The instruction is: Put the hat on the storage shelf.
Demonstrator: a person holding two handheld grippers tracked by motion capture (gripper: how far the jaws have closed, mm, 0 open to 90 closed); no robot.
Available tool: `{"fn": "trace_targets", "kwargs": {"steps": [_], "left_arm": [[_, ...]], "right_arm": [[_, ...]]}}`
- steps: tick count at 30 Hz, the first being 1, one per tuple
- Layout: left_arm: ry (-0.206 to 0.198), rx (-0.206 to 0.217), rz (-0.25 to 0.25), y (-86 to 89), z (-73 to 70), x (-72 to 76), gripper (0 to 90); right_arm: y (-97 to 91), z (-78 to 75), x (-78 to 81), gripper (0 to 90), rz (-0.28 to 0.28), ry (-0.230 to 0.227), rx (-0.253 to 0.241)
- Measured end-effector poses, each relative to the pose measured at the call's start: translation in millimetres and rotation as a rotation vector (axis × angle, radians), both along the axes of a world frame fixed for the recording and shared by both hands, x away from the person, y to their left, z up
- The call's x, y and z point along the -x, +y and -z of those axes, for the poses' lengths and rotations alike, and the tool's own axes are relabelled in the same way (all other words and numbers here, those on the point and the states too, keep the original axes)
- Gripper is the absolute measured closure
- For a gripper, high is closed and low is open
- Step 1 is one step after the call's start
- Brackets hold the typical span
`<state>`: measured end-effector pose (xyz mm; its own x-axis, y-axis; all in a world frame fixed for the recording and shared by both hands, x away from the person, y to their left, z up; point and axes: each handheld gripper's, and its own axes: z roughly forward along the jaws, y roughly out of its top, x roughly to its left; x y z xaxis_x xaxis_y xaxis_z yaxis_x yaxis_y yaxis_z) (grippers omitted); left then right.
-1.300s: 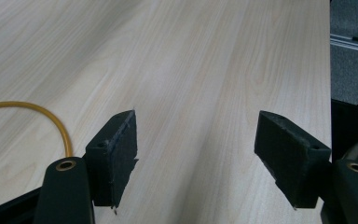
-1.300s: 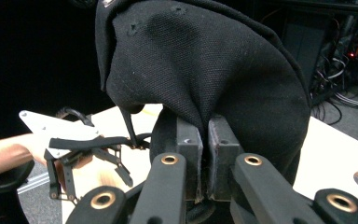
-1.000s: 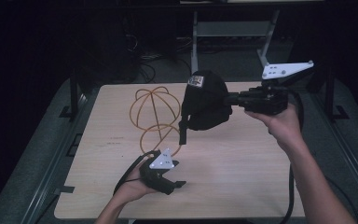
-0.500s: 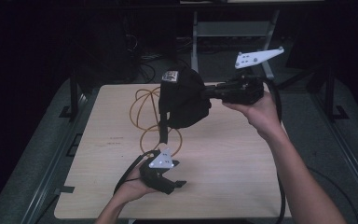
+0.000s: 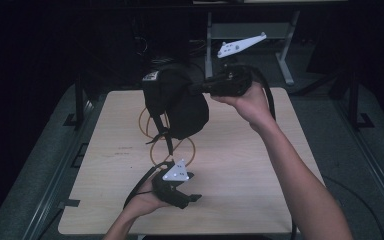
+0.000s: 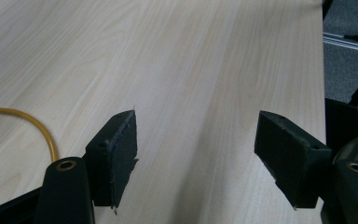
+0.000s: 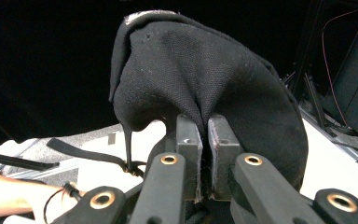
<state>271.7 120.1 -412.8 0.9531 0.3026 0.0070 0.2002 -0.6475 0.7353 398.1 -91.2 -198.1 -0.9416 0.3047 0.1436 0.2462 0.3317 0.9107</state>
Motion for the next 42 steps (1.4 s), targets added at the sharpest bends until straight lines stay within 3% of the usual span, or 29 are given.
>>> {"fn": "trace_targets", "kwargs": {"steps": [9,19,27,29,32,34,42], "left_arm": [[0.001,-0.02,0.019,-3.2,1.1,0.6,29.7],[0.008,-0.009,0.014,-2.6,2.8,-1.0,29.7],[0.01,-0.004,0.022,-4.7,3.4,0.9,29.7],[0.009,0.0,0.022,-4.8,3.6,1.1,29.7],[0.012,-0.004,0.021,-4.5,4.3,1.5,29.7],[0.011,-0.007,0.023,-4.0,4.5,1.4,29.7],[0.007,0.001,0.015,-2.0,4.6,3.2,29.6]], "right_arm": [[30.4,3.8,-15.2,85.2,-0.004,0.014,-0.03],[56.7,14.6,-26.7,84.7,0.019,0.024,-0.065],[84.6,23.2,-32.9,83.8,0.033,0.027,-0.053],[91.9,27.0,-36.2,80.4,0.04,0.036,-0.04],[101.5,34.1,-40.9,64.9,0.07,0.054,-0.006],[104.3,36.8,-41.0,58.0,0.082,0.032,0.017],[94.9,38.9,-37.4,48.7,0.081,0.051,0.026]]}}
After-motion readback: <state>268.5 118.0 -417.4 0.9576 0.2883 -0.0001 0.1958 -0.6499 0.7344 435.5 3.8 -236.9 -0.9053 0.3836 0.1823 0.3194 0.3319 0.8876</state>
